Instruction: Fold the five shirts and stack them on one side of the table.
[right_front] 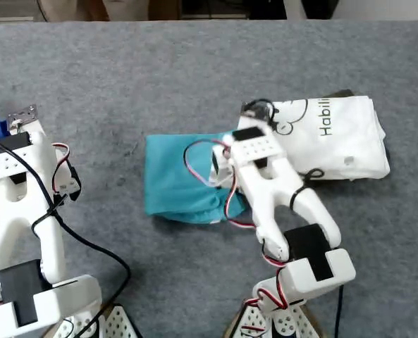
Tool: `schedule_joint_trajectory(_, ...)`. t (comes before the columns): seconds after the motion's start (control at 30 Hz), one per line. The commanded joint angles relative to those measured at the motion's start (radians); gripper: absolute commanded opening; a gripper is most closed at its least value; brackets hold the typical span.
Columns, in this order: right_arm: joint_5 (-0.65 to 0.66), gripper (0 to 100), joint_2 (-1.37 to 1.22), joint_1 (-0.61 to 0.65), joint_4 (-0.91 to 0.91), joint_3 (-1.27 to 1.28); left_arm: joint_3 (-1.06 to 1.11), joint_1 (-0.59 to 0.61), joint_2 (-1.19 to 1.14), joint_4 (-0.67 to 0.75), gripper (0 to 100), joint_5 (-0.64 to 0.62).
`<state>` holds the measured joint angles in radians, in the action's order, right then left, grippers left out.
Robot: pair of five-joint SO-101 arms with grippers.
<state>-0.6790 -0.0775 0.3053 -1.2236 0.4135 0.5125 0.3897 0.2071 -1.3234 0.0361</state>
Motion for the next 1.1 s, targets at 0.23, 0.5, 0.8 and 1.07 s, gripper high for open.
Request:
schedule_joint_trajectory(0.23, 0.299, 0.2, -0.004, -0.219, -0.265, -0.659, -0.072, 0.012, 0.013, -0.066, 9, 0.006)
schedule_joint_trajectory(0.5, 0.434, 0.2, -0.088, -0.49, -0.269, -0.839, -0.146, 0.054, 0.013, -0.1, 9, 0.006)
schedule_joint_trajectory(0.8, 0.555, 0.2, -0.326, -0.76, -0.272, -0.975, -0.155, 0.044, 0.013, -0.103, 9, 0.006)
schedule_joint_trajectory(1.07, 0.62, 0.2, -0.43, -0.843, -0.353, -1.066, -0.155, 0.044, 0.013, -0.106, 9, 0.006)
